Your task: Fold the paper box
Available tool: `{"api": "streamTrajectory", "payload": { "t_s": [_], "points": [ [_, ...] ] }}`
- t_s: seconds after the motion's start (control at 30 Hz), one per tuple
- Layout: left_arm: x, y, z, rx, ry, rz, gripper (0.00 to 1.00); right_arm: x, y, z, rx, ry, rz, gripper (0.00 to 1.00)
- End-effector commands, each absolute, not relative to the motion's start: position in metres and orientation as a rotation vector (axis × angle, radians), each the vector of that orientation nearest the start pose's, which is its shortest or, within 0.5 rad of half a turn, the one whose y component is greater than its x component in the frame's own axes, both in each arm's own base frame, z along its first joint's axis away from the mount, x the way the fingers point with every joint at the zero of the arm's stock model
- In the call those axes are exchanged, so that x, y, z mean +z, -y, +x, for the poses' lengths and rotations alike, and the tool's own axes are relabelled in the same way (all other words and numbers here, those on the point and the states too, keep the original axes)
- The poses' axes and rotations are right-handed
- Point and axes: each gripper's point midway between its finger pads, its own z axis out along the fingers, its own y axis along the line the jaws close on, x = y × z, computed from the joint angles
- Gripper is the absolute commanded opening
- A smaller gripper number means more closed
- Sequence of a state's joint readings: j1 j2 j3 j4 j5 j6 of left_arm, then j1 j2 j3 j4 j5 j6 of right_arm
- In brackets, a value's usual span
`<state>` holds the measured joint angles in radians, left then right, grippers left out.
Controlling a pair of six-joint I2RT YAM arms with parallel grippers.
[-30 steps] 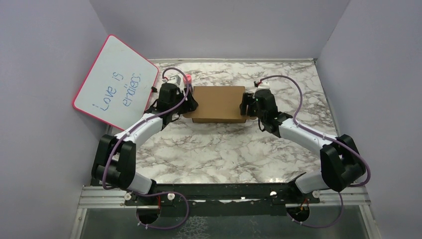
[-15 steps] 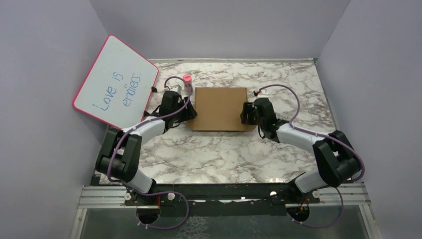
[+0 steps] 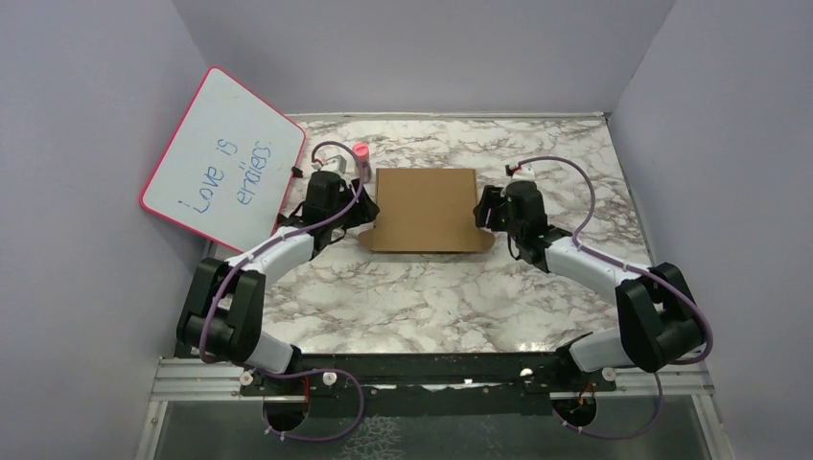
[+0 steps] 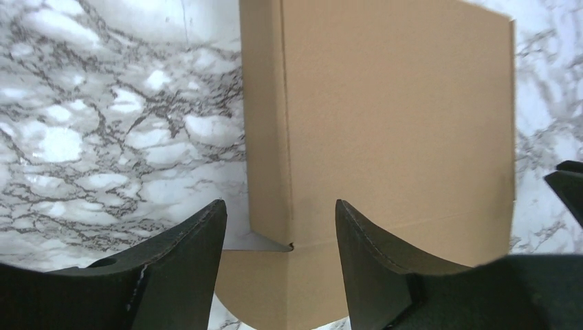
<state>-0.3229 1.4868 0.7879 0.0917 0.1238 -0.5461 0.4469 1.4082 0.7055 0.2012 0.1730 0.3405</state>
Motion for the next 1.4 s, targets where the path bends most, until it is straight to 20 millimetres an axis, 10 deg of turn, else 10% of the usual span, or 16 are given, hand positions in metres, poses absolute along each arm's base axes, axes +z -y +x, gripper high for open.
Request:
{"api": "streamTrajectory", "payload": {
  "t_s": [0.0, 0.73, 0.93, 1.37],
  "points": [
    [0.121, 0.175, 0.378, -0.673, -2.126, -0.189, 0.6, 0.111, -0.163, 0.375, 0.358, -2.06, -0.004, 0.61],
    [0.06, 0.19, 0.338, -0.753, -2.257, -0.167, 0.38, 0.054, -0.178, 0.318, 0.56, -2.231, -0.026, 0.38],
    [0.092, 0.17, 0.335, -0.668, -2.176, -0.227, 0.41, 0.087, -0.174, 0.308, 0.574, -2.165, -0.073, 0.49],
    [0.199, 0.117, 0.328, -0.474, -1.997, -0.218, 0.96, 0.162, -0.208, 0.302, 0.594, -1.964, -0.452, 0.68]
  ]
}}
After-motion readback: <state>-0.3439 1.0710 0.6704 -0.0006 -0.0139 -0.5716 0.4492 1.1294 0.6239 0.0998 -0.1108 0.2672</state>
